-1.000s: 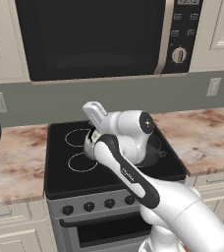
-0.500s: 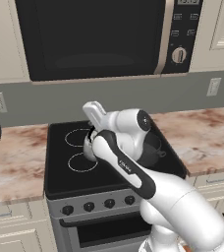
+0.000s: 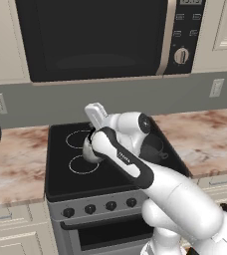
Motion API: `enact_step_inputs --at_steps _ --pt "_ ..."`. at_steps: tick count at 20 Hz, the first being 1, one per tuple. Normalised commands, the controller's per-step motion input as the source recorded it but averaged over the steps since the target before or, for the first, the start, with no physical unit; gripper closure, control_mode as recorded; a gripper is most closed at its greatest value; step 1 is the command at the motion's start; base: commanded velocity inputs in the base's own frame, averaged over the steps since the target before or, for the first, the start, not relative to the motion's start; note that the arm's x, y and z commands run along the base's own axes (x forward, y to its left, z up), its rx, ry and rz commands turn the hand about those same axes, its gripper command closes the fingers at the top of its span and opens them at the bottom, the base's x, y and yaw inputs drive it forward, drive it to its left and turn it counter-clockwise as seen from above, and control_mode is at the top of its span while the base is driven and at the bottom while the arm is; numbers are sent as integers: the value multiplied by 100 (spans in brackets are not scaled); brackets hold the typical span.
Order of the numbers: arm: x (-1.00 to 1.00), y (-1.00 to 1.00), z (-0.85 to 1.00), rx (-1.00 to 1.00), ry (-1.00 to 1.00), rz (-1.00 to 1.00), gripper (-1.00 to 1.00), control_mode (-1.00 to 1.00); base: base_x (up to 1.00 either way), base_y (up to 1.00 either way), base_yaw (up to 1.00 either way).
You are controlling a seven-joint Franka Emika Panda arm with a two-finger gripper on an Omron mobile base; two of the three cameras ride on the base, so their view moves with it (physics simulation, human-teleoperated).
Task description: Pick the kettle from the counter and place it on a stove burner. Then turn the burner on.
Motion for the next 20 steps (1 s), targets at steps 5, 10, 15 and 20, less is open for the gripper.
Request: enact_step_inputs --at_steps 5,10,15,20 --pt "17 0 -31 2 6 0 100 -100 0 0 0" --pt "19 1 -31 1 8 0 100 -100 0 0 0" --pt "27 9 -24 3 3 0 100 -100 0 0 0" --pt "28 20 -18 3 0 0 100 -100 0 0 0"
